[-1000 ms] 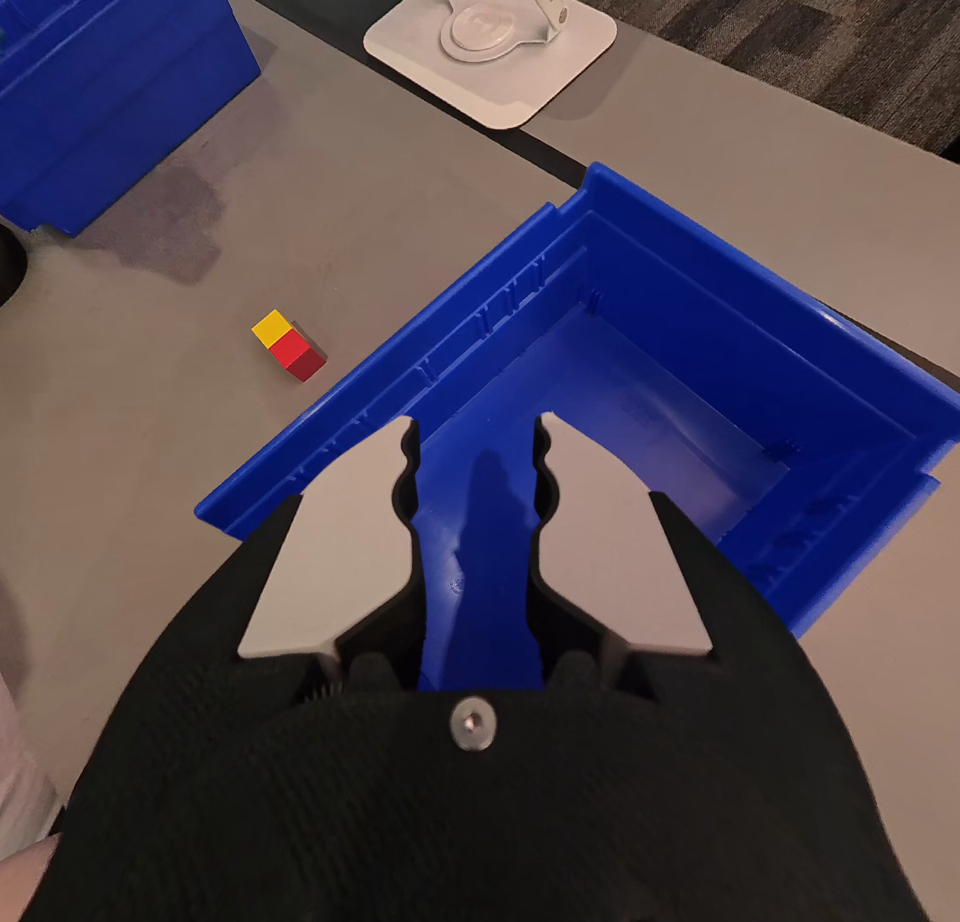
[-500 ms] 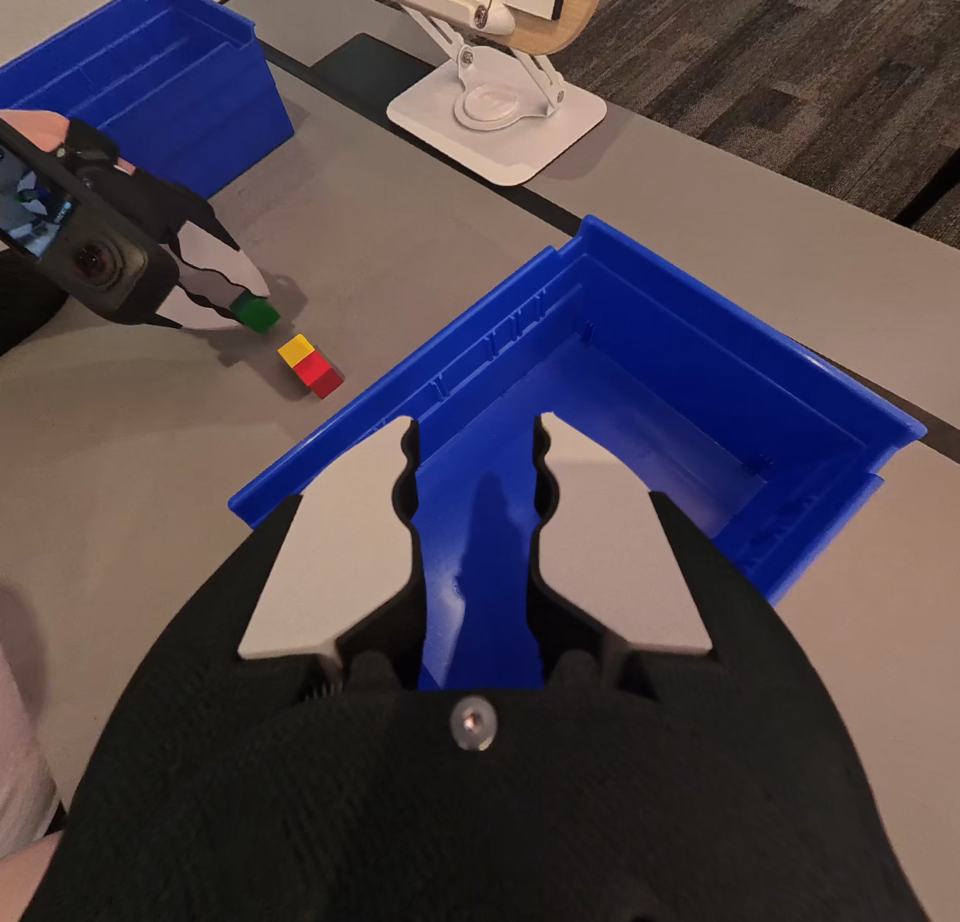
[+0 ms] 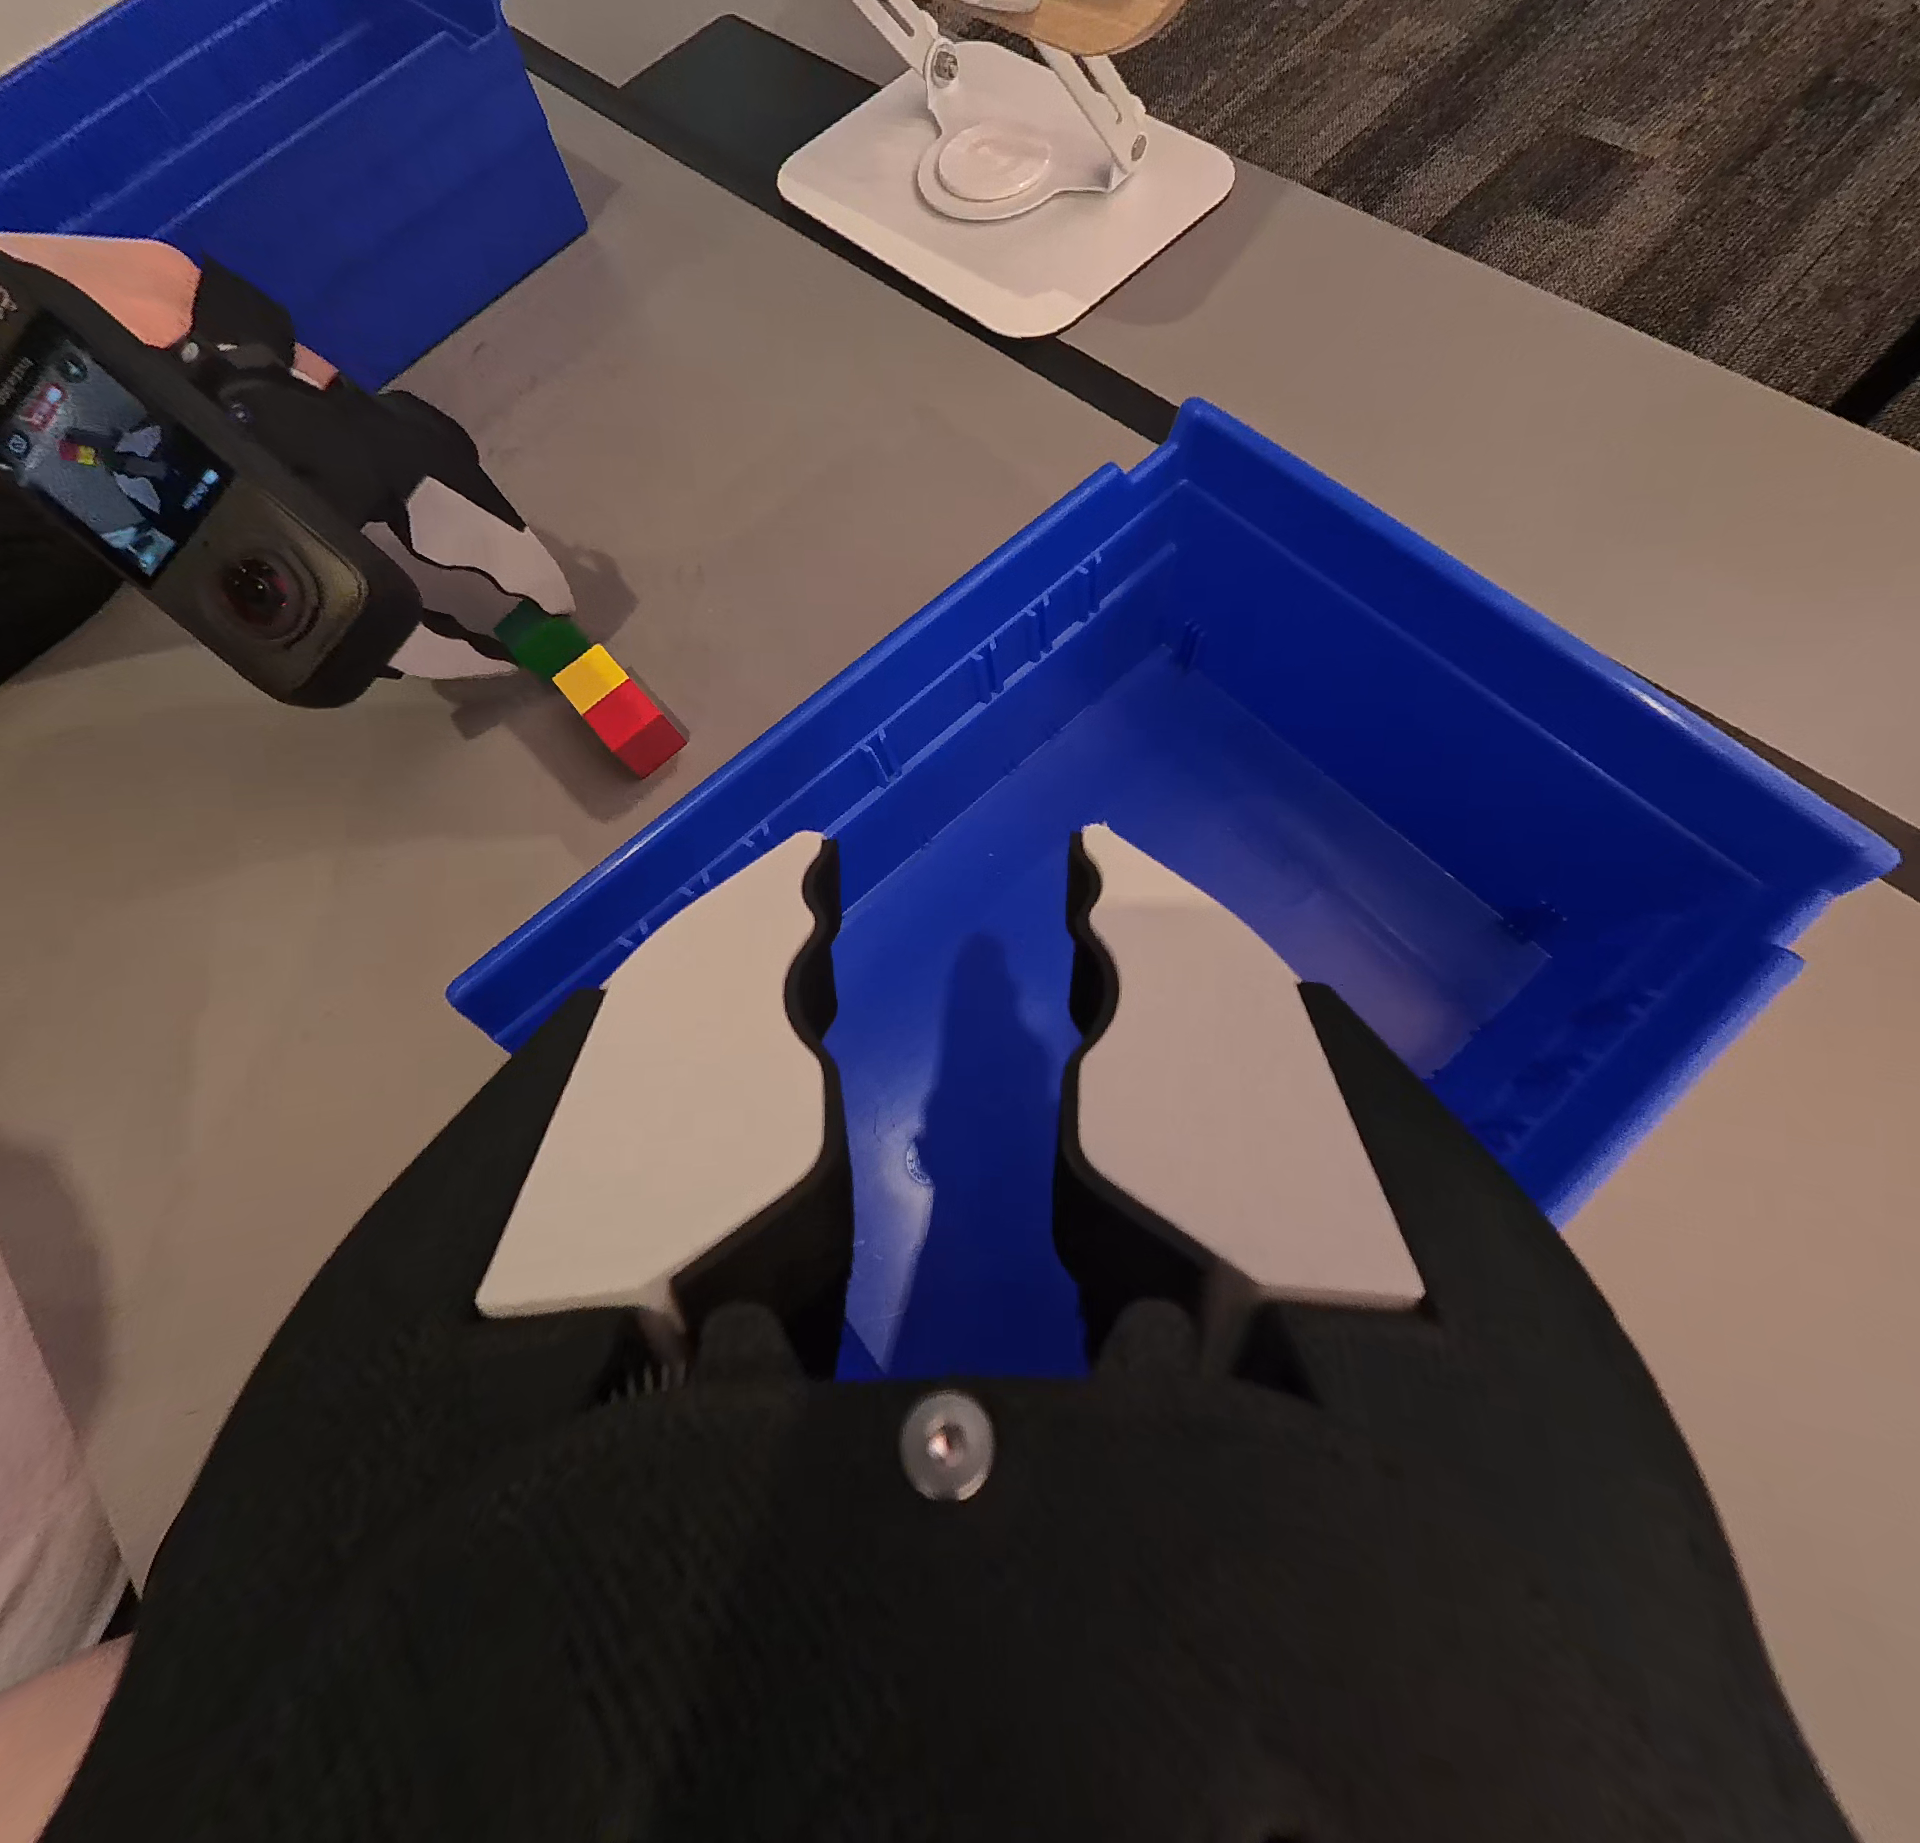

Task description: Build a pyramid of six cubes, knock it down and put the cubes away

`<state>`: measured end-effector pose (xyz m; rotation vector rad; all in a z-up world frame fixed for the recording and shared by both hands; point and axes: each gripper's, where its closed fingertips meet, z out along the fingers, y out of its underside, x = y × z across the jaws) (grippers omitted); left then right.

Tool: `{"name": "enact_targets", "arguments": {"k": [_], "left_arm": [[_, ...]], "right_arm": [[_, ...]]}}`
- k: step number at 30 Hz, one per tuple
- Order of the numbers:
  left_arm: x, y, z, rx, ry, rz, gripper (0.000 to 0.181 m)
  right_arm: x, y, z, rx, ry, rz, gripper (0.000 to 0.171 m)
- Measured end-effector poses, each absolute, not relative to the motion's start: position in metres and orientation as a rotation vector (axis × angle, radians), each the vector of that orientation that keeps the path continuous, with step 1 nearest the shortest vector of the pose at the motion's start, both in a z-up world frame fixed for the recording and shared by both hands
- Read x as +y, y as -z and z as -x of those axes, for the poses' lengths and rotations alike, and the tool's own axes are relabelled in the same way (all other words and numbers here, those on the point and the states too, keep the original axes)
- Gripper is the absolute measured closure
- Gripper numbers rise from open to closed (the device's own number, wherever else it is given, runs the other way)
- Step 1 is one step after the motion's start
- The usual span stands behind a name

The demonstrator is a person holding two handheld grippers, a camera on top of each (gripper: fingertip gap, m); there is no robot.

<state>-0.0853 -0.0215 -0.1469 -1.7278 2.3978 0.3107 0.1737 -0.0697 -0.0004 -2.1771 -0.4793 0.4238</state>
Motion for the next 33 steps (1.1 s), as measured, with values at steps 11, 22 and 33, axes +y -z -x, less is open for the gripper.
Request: {"name": "enact_targets", "arguments": {"k": [11, 22, 33], "left_arm": [[-0.0205, 0.1497, 0.0847, 2.371, -0.239, 1.820, 0.140], [-0.0161, 0.1508, 0.0890, 2.372, -0.222, 1.795, 0.152], [-0.0164, 0.1509, 0.0833, 2.356, -0.220, 1.809, 0.153]], "right_arm": [[-0.0700, 0.0076, -0.1742, -0.486, -0.431, 2.207, 0.128], [-0.0704, 0.0081, -0.1742, -0.489, -0.430, 2.210, 0.128], [-0.0709, 0.0102, -0.1739, -0.496, -0.429, 2.219, 0.128]]}}
